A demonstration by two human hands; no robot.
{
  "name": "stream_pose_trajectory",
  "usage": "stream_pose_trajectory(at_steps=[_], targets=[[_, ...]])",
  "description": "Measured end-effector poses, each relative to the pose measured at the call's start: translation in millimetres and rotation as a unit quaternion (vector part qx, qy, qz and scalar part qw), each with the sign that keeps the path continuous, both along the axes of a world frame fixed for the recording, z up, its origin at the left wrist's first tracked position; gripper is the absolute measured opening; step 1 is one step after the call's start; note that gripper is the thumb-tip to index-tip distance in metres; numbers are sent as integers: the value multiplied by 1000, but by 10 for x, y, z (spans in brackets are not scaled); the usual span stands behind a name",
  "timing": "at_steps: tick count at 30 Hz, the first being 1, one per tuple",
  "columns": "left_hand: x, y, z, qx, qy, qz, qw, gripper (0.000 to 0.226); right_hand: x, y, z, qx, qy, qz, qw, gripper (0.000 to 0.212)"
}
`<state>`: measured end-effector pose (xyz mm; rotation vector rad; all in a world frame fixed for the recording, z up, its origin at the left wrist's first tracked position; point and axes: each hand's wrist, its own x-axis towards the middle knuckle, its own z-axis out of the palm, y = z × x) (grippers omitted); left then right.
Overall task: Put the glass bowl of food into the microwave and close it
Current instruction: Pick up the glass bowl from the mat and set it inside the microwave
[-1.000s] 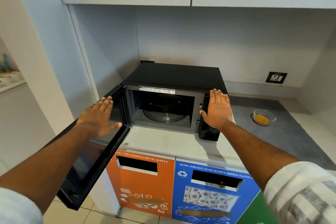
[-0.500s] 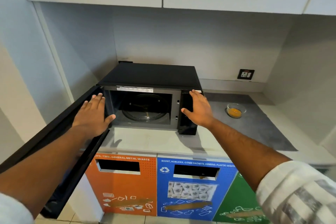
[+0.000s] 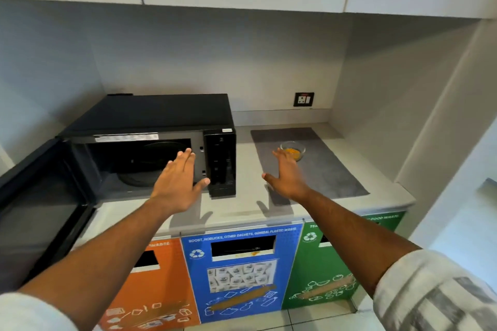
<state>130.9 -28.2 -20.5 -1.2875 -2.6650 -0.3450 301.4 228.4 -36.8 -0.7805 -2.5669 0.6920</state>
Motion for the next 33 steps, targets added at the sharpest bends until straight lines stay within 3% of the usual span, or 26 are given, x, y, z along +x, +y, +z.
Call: stream_pose_trajectory(at_steps=[11, 16, 22, 28, 33], targets=[[671, 1326, -309, 13, -112, -24, 993, 86, 510, 997, -339, -70, 22, -31, 997, 75], [838, 1799, -605, 28, -183, 11, 983, 81, 578, 1462, -561, -154, 41, -52, 986, 72], [807, 2329, -864, 56, -226, 36, 972, 75, 480, 1910, -832, -211, 58, -75, 973, 63], [573, 3005, -1122, 145, -294, 72, 942, 68, 148, 2365, -1105, -273, 94, -112, 951, 54], [285, 3576, -1382, 194, -331, 58, 922, 61, -202, 2739, -1381, -291, 132, -114, 941, 23]])
